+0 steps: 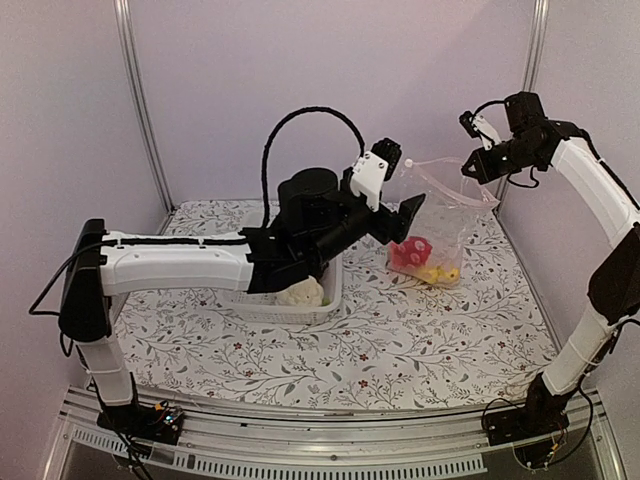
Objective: Place the food in the zip-top bag and seal the zipper
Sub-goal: Place the fake vegetable in the zipper food storage bag, then adjust the fake fruit in the bin.
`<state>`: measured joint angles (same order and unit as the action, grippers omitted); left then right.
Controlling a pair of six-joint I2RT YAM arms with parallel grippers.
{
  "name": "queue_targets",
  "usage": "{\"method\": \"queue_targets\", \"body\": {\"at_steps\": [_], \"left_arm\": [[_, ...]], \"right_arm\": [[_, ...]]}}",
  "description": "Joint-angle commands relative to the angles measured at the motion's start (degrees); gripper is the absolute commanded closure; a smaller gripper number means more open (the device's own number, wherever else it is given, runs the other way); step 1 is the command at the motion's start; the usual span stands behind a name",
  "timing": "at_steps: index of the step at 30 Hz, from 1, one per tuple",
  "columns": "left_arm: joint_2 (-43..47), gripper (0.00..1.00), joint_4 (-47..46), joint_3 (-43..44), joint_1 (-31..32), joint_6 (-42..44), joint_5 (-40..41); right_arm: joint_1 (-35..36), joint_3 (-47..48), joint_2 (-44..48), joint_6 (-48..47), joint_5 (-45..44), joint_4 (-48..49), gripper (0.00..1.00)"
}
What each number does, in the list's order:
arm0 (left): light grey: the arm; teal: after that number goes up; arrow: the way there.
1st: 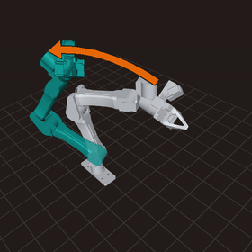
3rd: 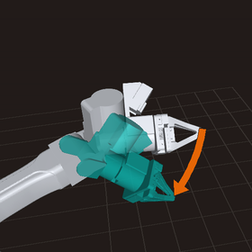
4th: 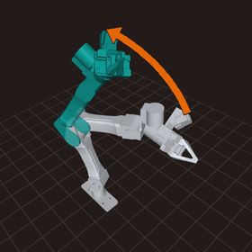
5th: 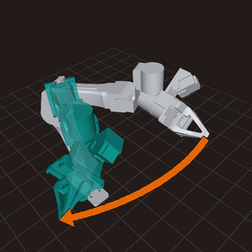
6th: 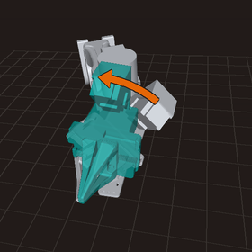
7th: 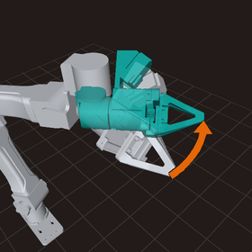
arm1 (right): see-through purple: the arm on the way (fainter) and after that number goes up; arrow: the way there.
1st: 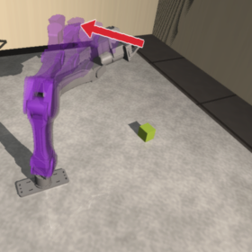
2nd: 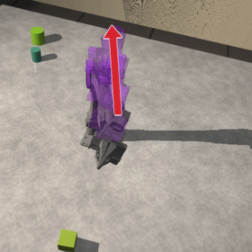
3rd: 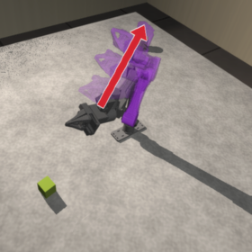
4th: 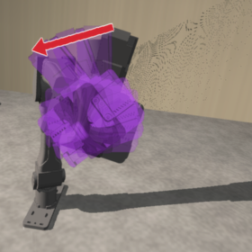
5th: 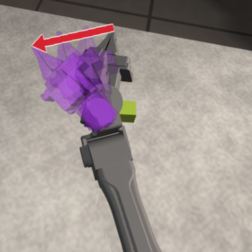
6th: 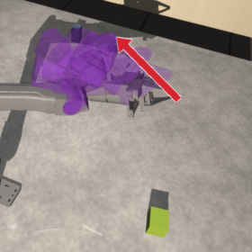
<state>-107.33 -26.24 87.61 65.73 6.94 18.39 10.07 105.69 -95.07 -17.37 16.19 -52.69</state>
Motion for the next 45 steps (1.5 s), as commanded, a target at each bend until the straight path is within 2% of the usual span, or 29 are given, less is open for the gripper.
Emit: {"method": "queue_targets", "body": {"at_steps": [1,5,10,15,20,25,29,37,45], "left_arm": [[2.69,0.17,1.56,-5.06,0.07,-0.55,7.99],[4.12,0.17,8.27,-7.56,-1.23,-6.42,10.69],[5.67,0.20,20.30,-8.68,-4.61,-17.82,7.21],[6.34,0.25,31.87,-9.42,-9.74,-25.16,2.29],[6.29,0.31,40.55,-9.30,-16.60,-30.39,-3.69],[6.43,0.34,46.89,-9.44,-22.21,-31.39,-6.37],[5.72,0.42,49.14,-9.39,-26.93,-31.35,-11.63],[2.81,0.46,48.51,-9.95,-31.51,-32.17,-17.18],[-3.57,0.49,47.60,-7.24,-32.75,-31.99,-22.58]], "right_arm": [[-0.61,1.14,0.62,-0.30,-3.97,2.29,1.00],[-0.58,-5.31,2.86,-0.11,3.01,3.71,1.00],[-0.41,-15.53,7.48,-1.19,11.15,7.68,1.00],[-0.44,-21.57,9.89,-1.19,15.51,10.63,1.00],[-0.42,-24.46,11.15,-1.65,17.44,11.90,1.00],[-0.40,-26.32,13.60,-2.86,19.85,13.00,1.00],[-0.42,-25.88,14.79,-3.09,19.59,12.32,1.00],[-0.41,-25.71,15.69,-2.58,19.50,11.83,1.00],[-0.40,-25.71,16.21,-2.37,19.67,11.55,1.00]]}}
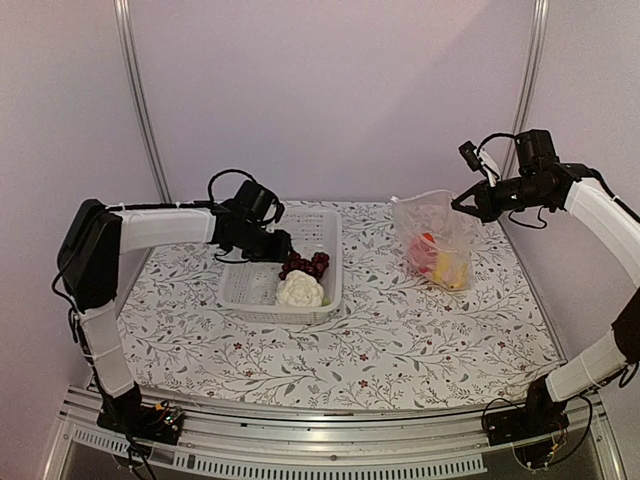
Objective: Place the food in the zip-top bag and seal the zipper
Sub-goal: Adjust the fake fruit in the bin.
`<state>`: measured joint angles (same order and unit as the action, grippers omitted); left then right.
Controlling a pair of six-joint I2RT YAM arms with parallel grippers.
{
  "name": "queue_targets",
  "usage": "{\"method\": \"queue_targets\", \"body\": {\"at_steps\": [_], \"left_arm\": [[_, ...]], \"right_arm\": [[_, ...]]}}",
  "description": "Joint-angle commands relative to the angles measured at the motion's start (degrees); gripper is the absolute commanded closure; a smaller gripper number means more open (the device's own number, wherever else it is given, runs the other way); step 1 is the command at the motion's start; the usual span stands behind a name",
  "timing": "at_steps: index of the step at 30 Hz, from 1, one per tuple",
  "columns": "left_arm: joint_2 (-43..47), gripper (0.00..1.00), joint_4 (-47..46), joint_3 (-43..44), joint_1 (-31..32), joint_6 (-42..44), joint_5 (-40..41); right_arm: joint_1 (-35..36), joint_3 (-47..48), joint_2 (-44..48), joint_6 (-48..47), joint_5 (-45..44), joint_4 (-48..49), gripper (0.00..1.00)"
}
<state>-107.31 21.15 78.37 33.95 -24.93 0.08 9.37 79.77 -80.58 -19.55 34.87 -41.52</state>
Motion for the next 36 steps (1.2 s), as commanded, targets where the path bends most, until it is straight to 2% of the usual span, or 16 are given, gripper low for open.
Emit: {"method": "queue_targets", "body": {"at_steps": [1,18,22,24,31,36], "left_arm": [[-4.44,0.49,0.30,2.54,-1.07,-0.21,-4.51],[-13.01,0.54,0.42,9.19,-1.58,-0.15,-4.47],[-14.07,0.61,-0.13,9.97,-1.85,-0.01,-4.28],[-14.44,0.68,-0.41,10.33,-1.91,0.25,-4.04],[-15.67,0.98,-1.33,11.52,-2.28,1.81,-4.39],[-13.54,1.00,-1.72,11.42,-2.31,2.80,-3.46]], "right_arm": [[0.26,0.14,1.67,-0.15,1.03,0.34,1.00],[0.28,-1.60,3.12,-0.18,1.07,0.70,1.00],[0.24,-1.93,3.32,-0.07,1.03,0.86,1.00],[0.25,-2.06,3.40,-0.10,1.03,0.99,1.00],[0.23,-2.49,3.72,-0.14,0.99,1.26,1.00],[0.30,-2.60,4.23,-0.14,0.81,1.24,1.00]]}}
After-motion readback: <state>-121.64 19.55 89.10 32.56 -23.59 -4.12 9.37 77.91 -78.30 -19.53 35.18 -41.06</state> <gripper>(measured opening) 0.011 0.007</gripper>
